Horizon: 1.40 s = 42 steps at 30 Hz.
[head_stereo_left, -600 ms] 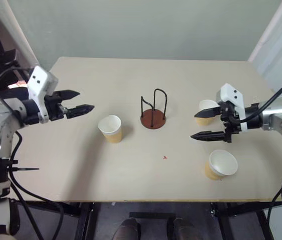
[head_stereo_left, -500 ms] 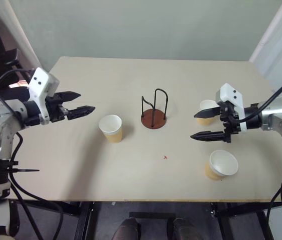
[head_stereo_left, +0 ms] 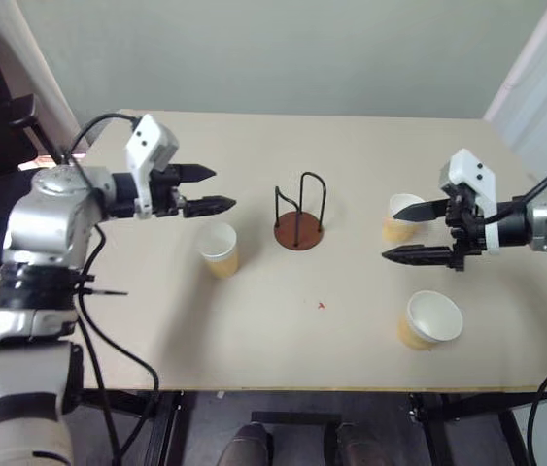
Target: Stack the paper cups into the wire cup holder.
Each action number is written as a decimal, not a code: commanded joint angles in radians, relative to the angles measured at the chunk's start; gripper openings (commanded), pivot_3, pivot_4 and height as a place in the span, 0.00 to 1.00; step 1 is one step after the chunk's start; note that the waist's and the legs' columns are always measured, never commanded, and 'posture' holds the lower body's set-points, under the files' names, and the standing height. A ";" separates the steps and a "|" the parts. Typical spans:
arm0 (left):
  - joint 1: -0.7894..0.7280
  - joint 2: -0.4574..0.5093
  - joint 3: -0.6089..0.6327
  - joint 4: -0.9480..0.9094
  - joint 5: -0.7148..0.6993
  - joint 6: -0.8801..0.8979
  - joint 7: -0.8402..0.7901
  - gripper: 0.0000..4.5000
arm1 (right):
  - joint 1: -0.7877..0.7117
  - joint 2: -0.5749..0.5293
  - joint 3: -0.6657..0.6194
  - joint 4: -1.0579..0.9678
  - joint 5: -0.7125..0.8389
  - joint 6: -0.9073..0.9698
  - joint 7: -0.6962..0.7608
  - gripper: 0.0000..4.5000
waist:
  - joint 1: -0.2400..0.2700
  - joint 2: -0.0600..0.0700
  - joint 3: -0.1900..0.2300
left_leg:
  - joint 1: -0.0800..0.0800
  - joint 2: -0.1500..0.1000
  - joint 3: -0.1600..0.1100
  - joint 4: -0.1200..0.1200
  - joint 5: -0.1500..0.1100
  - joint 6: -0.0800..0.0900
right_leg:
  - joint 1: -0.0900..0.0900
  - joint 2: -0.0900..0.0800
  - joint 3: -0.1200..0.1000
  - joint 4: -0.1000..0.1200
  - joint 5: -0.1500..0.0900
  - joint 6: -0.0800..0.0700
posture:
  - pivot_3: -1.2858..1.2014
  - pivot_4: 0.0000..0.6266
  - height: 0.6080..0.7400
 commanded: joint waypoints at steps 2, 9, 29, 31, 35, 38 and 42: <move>-0.021 -0.035 -0.019 0.040 0.026 -0.028 -0.027 0.93 | -0.015 0.002 -0.058 -0.046 0.017 0.039 -0.071 1.00 | -0.003 0.000 0.000 | 0.000 0.000 0.000 0.000 0.000 0.000 | 0.000 0.000 0.000 0.000 0.000 0.000 | 0.52 0.24 1.00; 0.036 -0.033 -0.065 -0.035 0.017 0.051 -0.110 0.93 | 0.027 -0.060 -0.094 -0.093 0.051 0.067 -0.068 1.00 | -0.001 0.000 0.000 | -0.002 0.000 0.000 -0.001 0.000 0.001 | -0.001 0.000 0.000 -0.002 -0.001 0.001 | 0.52 0.24 1.00; -0.028 -0.230 -0.127 0.012 0.121 0.063 0.045 0.93 | 0.066 -0.093 -0.129 -0.116 0.076 0.069 -0.117 1.00 | 0.002 0.000 0.000 | -0.003 0.000 0.001 0.002 0.000 0.001 | -0.001 0.000 0.001 0.000 0.001 0.003 | 0.52 0.24 1.00; -0.042 -0.251 -0.127 0.031 0.128 0.063 0.055 0.93 | 0.068 -0.093 -0.129 -0.119 0.076 0.070 -0.120 1.00 | 0.003 0.000 0.000 | -0.003 0.000 0.001 0.002 0.000 0.001 | -0.001 0.000 0.001 0.000 0.001 0.003 | 0.52 0.24 1.00; -0.056 -0.295 -0.144 0.067 0.152 0.042 0.068 0.93 | 0.085 -0.101 -0.144 -0.125 0.083 0.069 -0.125 1.00 | 0.004 0.000 0.000 | -0.003 0.000 0.001 0.002 0.000 0.001 | -0.001 0.000 0.001 0.000 0.001 0.003 | 0.52 0.24 1.00; -0.070 -0.319 -0.145 0.109 0.173 0.027 0.093 0.93 | 0.099 -0.105 -0.155 -0.133 0.087 0.068 -0.127 1.00 | 0.005 0.000 0.000 | -0.003 0.000 0.002 0.003 0.000 0.001 | -0.001 0.000 0.001 0.000 0.001 0.004 | 0.52 0.24 1.00; -0.090 -0.363 -0.143 0.186 0.208 -0.004 0.151 0.93 | 0.115 -0.111 -0.179 -0.152 0.115 0.067 -0.110 1.00 | 0.007 0.000 0.000 | -0.003 0.000 0.003 0.003 0.000 0.001 | -0.001 0.000 0.002 0.000 0.001 0.004 | 0.52 0.24 1.00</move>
